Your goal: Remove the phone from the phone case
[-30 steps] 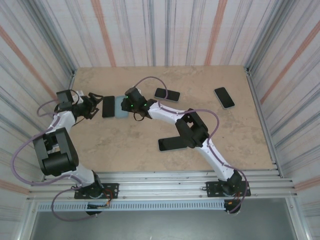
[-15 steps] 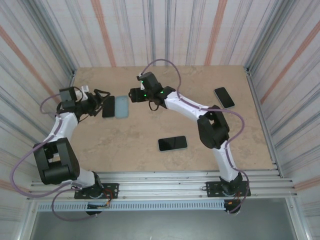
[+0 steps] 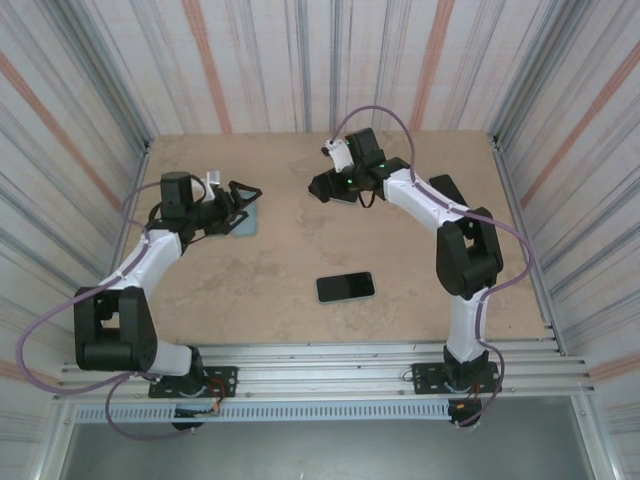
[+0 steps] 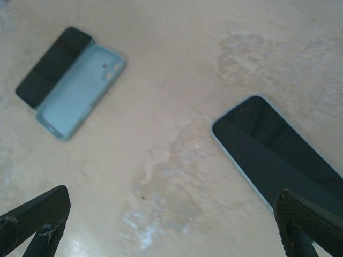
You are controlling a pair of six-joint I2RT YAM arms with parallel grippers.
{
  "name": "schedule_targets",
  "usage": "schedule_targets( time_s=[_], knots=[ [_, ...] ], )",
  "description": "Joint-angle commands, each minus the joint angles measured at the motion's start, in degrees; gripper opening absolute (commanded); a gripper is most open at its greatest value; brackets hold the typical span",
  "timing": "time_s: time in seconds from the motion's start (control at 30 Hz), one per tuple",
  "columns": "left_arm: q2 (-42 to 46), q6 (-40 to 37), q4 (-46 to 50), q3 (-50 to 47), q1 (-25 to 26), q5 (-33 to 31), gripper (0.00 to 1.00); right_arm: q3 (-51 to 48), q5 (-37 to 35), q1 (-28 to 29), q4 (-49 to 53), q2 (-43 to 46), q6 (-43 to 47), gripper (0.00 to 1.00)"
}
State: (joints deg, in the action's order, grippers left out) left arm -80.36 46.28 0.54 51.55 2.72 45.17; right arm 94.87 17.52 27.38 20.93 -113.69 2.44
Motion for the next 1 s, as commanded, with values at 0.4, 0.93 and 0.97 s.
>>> schedule_targets(
  time_s=[0.4,0.93,0.97],
  knots=[
    [-0.70,1.17,0.26,2.31,2.85,0.19,0.97,18.97,1.78,-6.58,15.94,-16.42,21.68,0.99],
    [-1.67,-3.75,6.68,4.79,2.87,1.68,0.96,34.19,5.87,-8.55,25.56,-29.85,30.28,0.99],
    [-1.57,-3.90,7.12,4.89,2.82,1.81,0.96,35.02,5.92,-8.54,25.89,-30.53,30.65,0.99]
  ],
)
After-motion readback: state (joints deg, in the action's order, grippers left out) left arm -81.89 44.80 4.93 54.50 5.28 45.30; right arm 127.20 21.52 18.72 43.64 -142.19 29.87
